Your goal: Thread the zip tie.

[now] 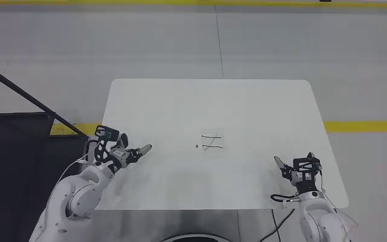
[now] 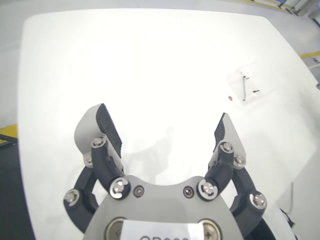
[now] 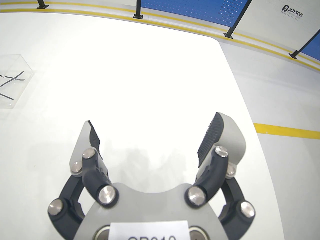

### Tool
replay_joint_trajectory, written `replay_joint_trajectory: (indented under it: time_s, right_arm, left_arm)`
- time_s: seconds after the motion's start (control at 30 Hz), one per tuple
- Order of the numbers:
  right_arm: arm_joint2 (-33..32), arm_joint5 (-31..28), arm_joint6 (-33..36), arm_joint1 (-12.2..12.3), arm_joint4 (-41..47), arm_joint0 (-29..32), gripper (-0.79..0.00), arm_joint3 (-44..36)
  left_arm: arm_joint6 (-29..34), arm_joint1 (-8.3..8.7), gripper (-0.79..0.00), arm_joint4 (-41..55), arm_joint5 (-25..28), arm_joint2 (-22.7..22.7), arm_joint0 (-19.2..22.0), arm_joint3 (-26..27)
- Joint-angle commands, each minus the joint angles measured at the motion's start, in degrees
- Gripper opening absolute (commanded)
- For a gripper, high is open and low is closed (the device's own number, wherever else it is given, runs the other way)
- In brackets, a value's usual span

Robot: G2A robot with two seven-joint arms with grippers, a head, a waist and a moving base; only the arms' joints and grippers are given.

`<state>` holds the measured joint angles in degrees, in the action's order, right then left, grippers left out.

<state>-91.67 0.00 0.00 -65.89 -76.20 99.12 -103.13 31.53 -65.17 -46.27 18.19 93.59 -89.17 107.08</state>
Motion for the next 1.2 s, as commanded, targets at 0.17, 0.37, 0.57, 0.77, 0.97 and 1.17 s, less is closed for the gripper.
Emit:
replay_joint_trajectory:
  time_s: [0.17,0.37,0.57,0.77,0.97,1.17]
  right_arm:
    - [0.00,0.00,0.00,0.00,0.00,0.00,0.000,0.00]
    - [0.00,0.00,0.00,0.00,0.00,0.00,0.000,0.00]
    - [0.00,0.00,0.00,0.00,0.00,0.00,0.000,0.00]
    - [0.00,0.00,0.00,0.00,0.00,0.00,0.000,0.00]
    - [0.00,0.00,0.00,0.00,0.00,0.00,0.000,0.00]
    - [0.00,0.00,0.00,0.00,0.00,0.00,0.000,0.00]
  left_arm:
    - [15.19,0.62,0.000,13.80,0.95,0.24,5.21,-1.29]
    - [15.19,0.62,0.000,13.80,0.95,0.24,5.21,-1.29]
    - [16.15,0.53,0.000,17.79,-1.32,-0.91,5.41,-1.80]
    - [24.53,0.42,0.000,30.67,-9.08,-3.95,10.89,-5.99]
    - [32.25,0.06,0.000,41.60,-16.71,-8.67,17.83,-12.20]
    - [35.08,-0.45,0.000,48.98,-22.39,-12.60,24.10,-18.72]
